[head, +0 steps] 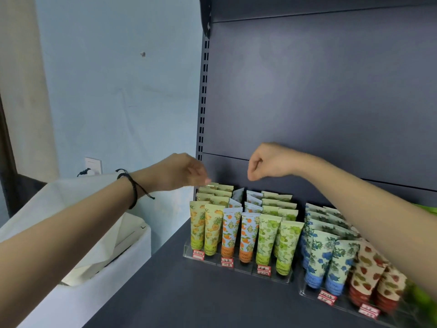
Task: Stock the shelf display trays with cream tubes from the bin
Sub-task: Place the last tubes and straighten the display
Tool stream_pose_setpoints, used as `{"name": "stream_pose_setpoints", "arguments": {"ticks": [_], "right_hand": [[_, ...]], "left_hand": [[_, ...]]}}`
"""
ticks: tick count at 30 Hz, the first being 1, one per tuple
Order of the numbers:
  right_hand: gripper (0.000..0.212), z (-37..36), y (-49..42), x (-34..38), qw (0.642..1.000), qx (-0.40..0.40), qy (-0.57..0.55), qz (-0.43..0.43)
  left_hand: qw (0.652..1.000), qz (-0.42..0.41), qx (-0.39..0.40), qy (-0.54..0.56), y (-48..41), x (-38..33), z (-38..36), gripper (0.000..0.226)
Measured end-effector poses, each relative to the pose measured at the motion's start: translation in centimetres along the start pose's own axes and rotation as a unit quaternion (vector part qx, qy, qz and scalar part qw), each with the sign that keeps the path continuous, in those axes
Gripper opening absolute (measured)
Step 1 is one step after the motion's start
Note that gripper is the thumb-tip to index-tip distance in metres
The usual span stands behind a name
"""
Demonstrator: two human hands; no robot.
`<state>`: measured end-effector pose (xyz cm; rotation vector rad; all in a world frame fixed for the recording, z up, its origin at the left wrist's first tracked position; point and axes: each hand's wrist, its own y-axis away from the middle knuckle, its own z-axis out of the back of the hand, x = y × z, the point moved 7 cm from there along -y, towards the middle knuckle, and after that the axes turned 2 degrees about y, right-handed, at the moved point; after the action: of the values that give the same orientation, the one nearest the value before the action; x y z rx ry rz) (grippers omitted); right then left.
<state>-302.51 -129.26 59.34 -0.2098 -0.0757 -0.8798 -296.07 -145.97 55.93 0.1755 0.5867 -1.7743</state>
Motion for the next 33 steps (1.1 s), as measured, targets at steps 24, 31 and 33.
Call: {"name": "stream_pose_setpoints", "arguments": {"ticks": [24,31,33], "right_hand": [[0.017,-4.8,-4.1,-0.6,0.992,0.066,0.100,-0.034],[0.007,-3.9,-3.8,0.0,0.994,0.068,0.089,-0.017],[0.010,-3.3,-3.5,0.4,0.995,0.064,0.074,0.004]], "left_hand": [[0.991,-0.094,0.078,-0.057,-3.2,-5.5,-5.0,0.009],[0.994,-0.087,0.069,-0.013,-3.4,-5.4,-4.5,0.014],[0.995,-0.085,0.050,0.000,-3.5,-5.1,-3.9,0.012]]}}
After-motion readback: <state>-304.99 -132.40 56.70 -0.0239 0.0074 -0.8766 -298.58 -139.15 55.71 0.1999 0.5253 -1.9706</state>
